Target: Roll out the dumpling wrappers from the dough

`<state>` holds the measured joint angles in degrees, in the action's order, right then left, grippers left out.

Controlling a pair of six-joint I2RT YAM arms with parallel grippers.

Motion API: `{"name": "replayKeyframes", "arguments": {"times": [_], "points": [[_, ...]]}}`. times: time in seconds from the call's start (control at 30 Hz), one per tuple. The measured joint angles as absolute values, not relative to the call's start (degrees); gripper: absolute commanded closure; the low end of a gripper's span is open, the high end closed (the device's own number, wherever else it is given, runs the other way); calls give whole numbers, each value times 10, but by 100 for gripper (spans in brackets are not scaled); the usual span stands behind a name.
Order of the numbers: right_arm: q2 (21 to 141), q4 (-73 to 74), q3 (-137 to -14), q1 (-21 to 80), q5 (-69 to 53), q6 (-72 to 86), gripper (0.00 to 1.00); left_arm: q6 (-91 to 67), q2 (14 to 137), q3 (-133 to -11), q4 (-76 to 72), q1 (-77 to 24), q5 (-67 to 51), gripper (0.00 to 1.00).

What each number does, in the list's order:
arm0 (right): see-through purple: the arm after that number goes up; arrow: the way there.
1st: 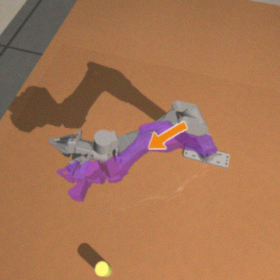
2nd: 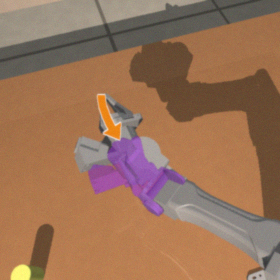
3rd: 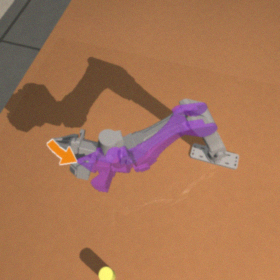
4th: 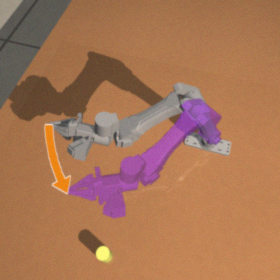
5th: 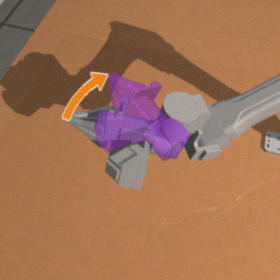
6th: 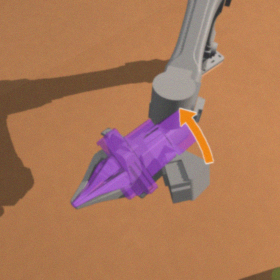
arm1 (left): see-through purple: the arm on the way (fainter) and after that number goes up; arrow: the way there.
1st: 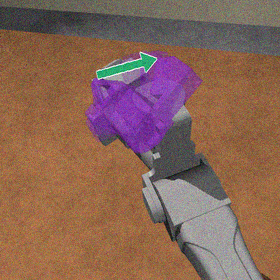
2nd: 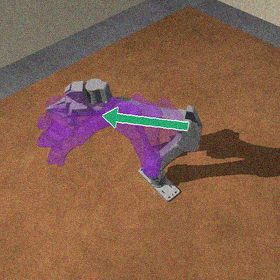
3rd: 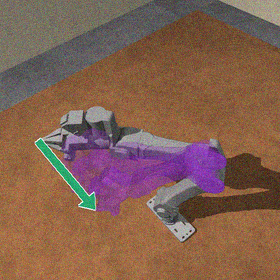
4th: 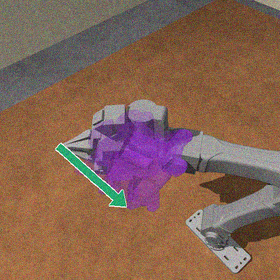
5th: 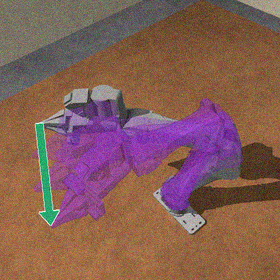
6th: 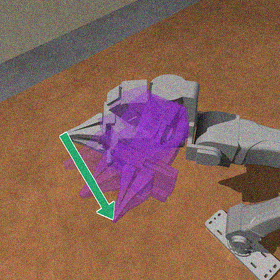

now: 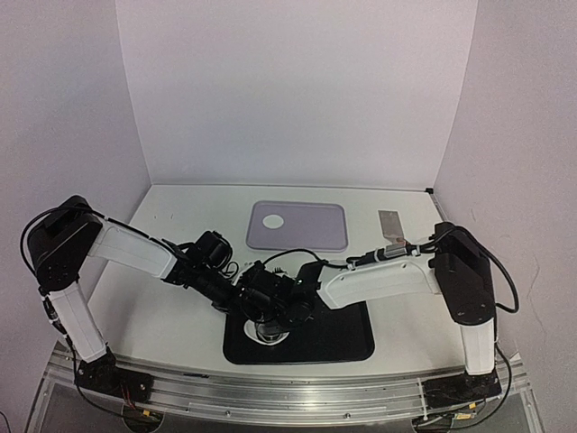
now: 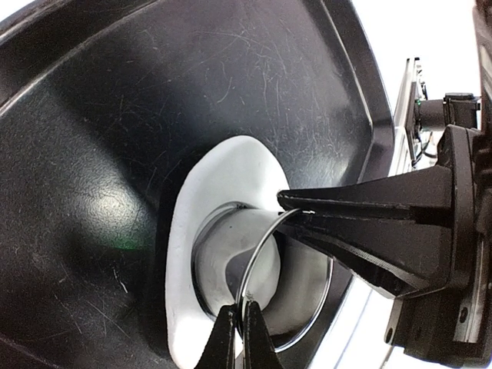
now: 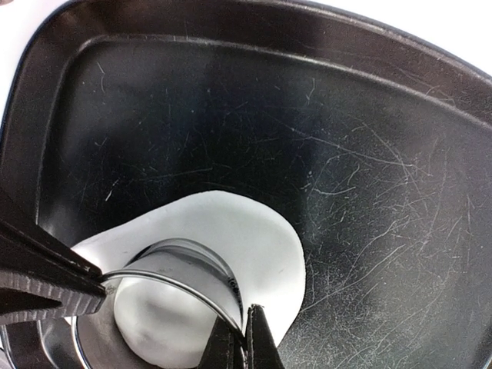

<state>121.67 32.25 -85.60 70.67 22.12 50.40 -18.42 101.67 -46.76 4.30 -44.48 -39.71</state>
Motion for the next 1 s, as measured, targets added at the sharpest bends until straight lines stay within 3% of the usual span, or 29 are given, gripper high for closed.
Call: {"name": "replayKeyframes", "arguments": {"times": [0.43, 1.0], "points": [[1218, 337, -861, 678, 98, 607, 100, -194, 1041, -475, 39, -426, -441, 100], [1217, 345, -865, 664, 100, 594, 100, -160, 1064, -513, 61, -423, -447, 100]]}}
